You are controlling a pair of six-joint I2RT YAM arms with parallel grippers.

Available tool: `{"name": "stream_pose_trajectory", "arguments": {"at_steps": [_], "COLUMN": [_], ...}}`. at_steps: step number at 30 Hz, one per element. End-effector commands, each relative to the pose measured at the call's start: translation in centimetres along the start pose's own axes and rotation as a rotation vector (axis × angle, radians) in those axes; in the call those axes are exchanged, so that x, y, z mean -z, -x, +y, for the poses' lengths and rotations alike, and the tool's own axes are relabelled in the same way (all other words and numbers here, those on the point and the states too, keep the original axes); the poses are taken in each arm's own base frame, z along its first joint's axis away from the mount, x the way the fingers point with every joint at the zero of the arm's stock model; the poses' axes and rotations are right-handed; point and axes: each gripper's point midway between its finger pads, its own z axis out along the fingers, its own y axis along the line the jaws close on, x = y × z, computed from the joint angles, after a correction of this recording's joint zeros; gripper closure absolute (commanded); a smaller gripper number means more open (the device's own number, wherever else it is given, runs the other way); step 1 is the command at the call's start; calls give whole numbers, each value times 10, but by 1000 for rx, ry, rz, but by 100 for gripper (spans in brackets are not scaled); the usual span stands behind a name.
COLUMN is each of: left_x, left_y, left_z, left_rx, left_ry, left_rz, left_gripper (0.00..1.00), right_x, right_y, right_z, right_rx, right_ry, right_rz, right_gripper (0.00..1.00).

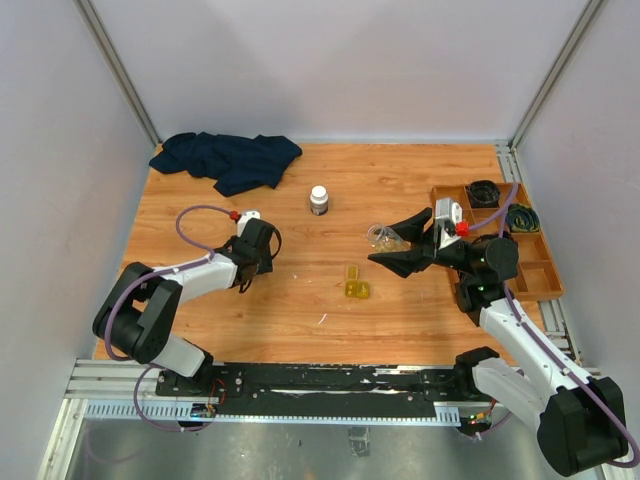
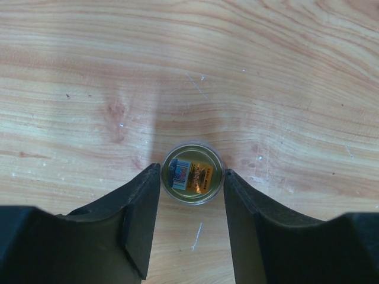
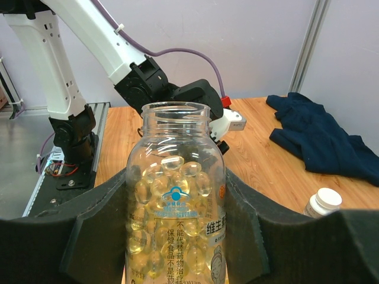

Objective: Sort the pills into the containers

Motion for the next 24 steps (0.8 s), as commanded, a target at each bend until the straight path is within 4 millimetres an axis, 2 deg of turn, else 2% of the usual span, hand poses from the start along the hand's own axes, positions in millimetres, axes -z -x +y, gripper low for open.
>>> {"name": "stream_pose_trajectory", "arguments": {"at_steps": [1,6,9,12,15,18,20,24], "left_x": [-2,2,15,40,87,159,208,283], "left_y": [15,17,24,31,40,49,53,60], "left_z": [-4,-8,-18,-44,-84,-121,-131,-143], "left_rx": [16,24,55,95,137,168,178,139], "left_ry": [-6,-31,-108,-298,-616,-1018,-1234,-1490], "left_rz": [-35,-36,-48,-61,-92,-145,-181,-286], "left_gripper": [51,74,78,79,79,79,79,79], "right_x": [6,6,6,6,7,8,9,10], "right_y": [3,3,1,-5,-11,-14,-17,-22], "right_z": [-6,-6,-6,-5,0,7,9,9], "right_rx": [32,33,36,49,79,103,108,95], "right_ry": [-23,-19,-14,13,63,121,147,167], "right_rz": [-7,-6,3,38,76,105,131,172], "right_gripper": [99,99,99,99,99,99,99,99]}}
